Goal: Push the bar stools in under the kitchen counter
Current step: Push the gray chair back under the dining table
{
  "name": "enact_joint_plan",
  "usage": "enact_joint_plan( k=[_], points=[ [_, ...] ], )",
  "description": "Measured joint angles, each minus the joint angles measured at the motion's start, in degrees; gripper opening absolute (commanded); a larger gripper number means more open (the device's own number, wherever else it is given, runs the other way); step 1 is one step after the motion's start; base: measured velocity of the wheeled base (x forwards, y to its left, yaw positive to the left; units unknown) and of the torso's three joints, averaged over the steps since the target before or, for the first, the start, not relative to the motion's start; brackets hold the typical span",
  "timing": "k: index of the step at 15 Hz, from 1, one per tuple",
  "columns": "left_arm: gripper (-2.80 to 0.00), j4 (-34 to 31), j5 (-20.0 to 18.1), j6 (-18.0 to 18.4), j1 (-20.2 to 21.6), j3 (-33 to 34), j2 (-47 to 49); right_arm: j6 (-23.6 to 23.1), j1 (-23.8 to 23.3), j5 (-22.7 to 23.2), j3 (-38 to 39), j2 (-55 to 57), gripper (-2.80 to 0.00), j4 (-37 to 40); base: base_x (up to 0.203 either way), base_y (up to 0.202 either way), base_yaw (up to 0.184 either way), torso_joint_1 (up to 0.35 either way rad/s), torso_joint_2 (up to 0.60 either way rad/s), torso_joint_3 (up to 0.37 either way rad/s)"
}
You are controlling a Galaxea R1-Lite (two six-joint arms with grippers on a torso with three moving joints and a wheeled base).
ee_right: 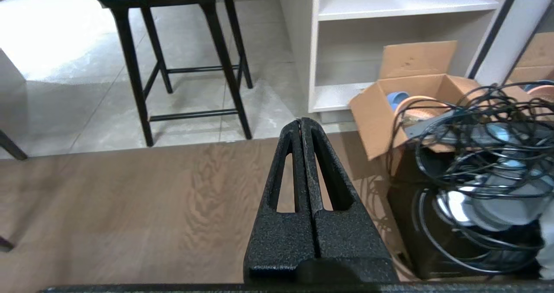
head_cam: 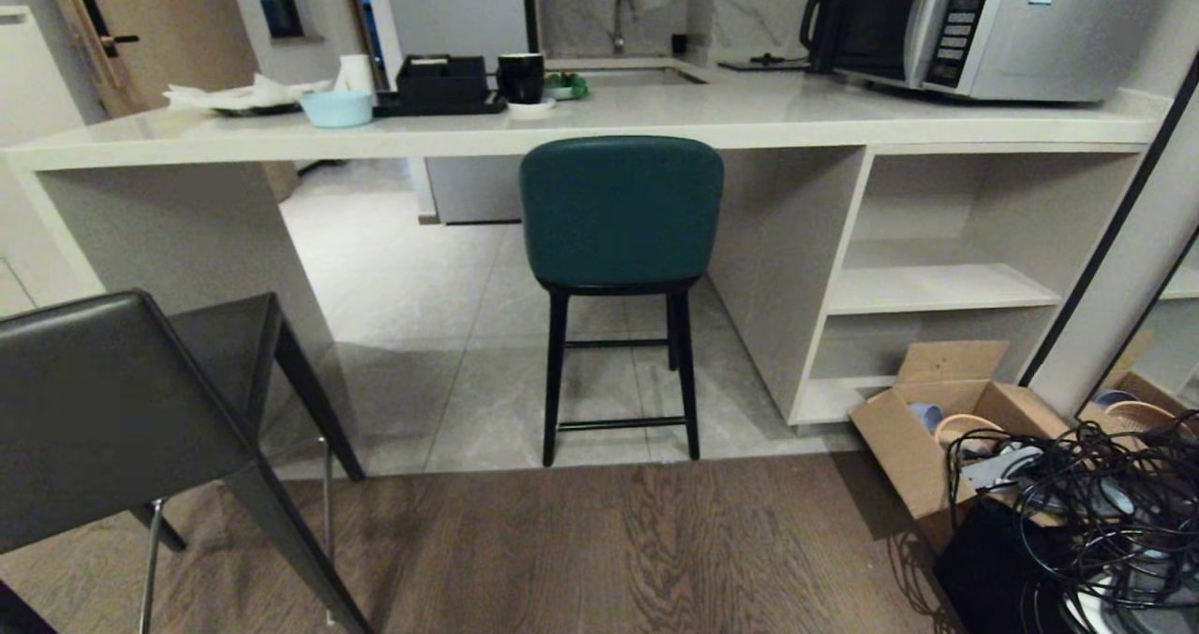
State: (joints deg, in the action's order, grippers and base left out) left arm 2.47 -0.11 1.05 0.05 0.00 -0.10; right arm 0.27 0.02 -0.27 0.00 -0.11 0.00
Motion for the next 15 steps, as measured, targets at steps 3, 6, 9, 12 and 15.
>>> enact_joint_plan(
  k=[3,6,9,12,15],
  points=[
    [-2.80,-0.05,0.04,0.03,-0.05,0.00,0.00,-0.02,-0.05,0.01,0.00,0.01,-2.80,0.00,0.000,0.199,-0.001,0.002,0.00,0.001],
    [-2.80,0.00,0.01,0.07,-0.02,0.00,0.00,-0.02,-0.02,0.01,0.00,0.01,-2.80,0.00,0.000,0.197,-0.002,0.001,0.00,0.004],
    [-2.80,0.02,-0.44,0.46,-0.02,0.00,0.02,0.00,-0.02,0.02,-0.02,0.01,-2.80,-0.02,0.000,0.199,0.000,0.003,0.00,0.002],
    [-2.80,-0.05,-0.16,0.23,-0.05,0.00,0.02,0.02,-0.02,0.02,-0.02,0.01,-2.80,-0.02,0.000,0.199,-0.001,0.004,0.00,0.004],
    [-2.80,0.05,0.01,-0.31,-0.05,0.00,0.02,0.05,-0.02,0.02,-0.02,0.01,-2.80,-0.02,0.000,0.199,-0.003,0.002,0.00,0.000]
  ],
)
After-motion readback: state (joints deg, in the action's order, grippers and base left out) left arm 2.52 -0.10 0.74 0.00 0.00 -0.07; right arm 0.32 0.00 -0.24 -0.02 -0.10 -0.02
